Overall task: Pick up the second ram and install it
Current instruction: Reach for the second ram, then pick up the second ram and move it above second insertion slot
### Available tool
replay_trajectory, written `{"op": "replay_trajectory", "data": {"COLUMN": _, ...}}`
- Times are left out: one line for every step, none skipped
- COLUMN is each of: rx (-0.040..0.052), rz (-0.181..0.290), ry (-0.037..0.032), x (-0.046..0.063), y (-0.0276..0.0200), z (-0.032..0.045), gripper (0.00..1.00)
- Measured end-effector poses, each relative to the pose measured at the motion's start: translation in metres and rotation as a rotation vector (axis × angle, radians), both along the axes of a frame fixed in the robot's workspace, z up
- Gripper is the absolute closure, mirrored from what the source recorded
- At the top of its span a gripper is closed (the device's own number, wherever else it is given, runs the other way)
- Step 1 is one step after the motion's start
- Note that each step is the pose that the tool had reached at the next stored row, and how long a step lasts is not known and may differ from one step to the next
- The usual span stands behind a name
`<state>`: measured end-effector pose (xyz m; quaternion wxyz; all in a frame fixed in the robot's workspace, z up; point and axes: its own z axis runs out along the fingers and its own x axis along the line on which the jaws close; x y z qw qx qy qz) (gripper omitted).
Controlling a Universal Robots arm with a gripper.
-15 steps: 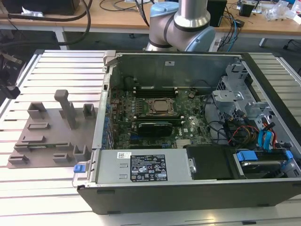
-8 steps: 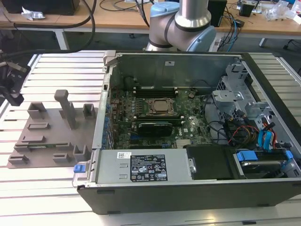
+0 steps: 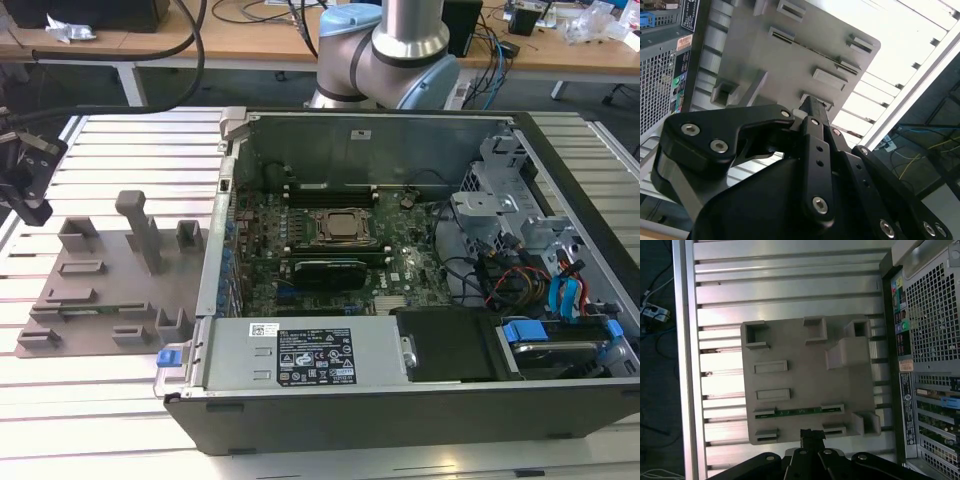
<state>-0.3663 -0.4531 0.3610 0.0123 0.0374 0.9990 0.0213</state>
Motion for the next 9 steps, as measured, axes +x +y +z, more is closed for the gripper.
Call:
{"op": "replay_trajectory", "data": {"rx": 0.0000, "rz": 0.000, "ry": 0.0000, "x": 0.0000, "y": 0.0000, "z": 0.0000, "gripper": 0.90}}
{"op": "replay_trajectory", "data": {"rx": 0.0000, "rz": 0.000, "ry": 0.0000, "x": 0.0000, "y": 0.0000, "z": 0.0000, "gripper": 0.90}}
{"op": "replay_trajectory", "data": {"rx": 0.0000, "rz": 0.000, "ry": 0.0000, "x": 0.0001, "y": 0.0000, "z": 0.0000, "gripper": 0.90}}
{"op": "replay_trajectory", "data": {"rx": 0.0000, "rz": 0.000, "ry": 0.0000, "x": 0.0001, "y": 0.0000, "z": 0.0000, "gripper": 0.90}}
{"op": "replay_trajectory", "data": {"rx": 0.0000, "rz": 0.000, "ry": 0.0000, "x": 0.0001, "y": 0.0000, "z": 0.0000, "gripper": 0.90}}
{"op": "replay_trajectory", "data": {"rx": 0.0000, "rz": 0.001, "ry": 0.0000, "x": 0.0001, "y": 0.0000, "z": 0.0000, "gripper": 0.90}}
{"op": "replay_trajectory", "data": {"rx": -0.0001, "rz": 0.009, "ry": 0.0000, "x": 0.0001, "y": 0.0000, "z": 0.0000, "gripper": 0.90}}
{"op": "replay_trajectory", "data": {"rx": -0.0003, "rz": 0.021, "ry": -0.0001, "x": 0.0001, "y": 0.0000, "z": -0.0001, "gripper": 0.90}}
{"op": "replay_trajectory", "data": {"rx": -0.0004, "rz": 0.045, "ry": 0.0000, "x": 0.0001, "y": 0.0000, "z": 0.0000, "gripper": 0.90}}
